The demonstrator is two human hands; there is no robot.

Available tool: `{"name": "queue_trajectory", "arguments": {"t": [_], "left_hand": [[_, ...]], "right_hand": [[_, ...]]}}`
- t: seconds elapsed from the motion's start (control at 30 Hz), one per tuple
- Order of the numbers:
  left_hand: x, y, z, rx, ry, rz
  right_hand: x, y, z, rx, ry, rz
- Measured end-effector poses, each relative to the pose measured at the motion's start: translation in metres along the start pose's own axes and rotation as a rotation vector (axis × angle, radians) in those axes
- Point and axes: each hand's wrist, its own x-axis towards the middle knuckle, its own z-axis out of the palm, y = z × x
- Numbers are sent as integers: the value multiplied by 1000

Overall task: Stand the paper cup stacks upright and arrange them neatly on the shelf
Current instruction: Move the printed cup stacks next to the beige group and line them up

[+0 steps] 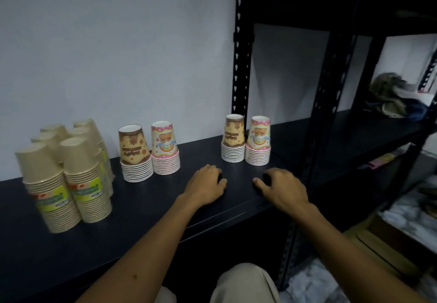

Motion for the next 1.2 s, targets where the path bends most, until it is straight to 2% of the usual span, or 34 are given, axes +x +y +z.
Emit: {"name": "queue_trajectory", "arguments": {"t": [0.2,0.4,0.6,0.83,1.0,1.2], "left_hand": [[32,0,9,-102,39,-24],[64,-6,14,-431,162,-161],[92,-10,19,-677,218,-166],[116,-17,19,-927,134,-78],[123,-20,20,-1029,96,6],[123,-22,25,-980,118,30]], "right_hand": [[19,10,1,69,-13,114],[46,12,5,132,-3,184],[74,15,13,512,-22,182],[93,13,13,814,-22,20],[98,18,22,773,-13,50],[98,22,27,741,17,43]]}}
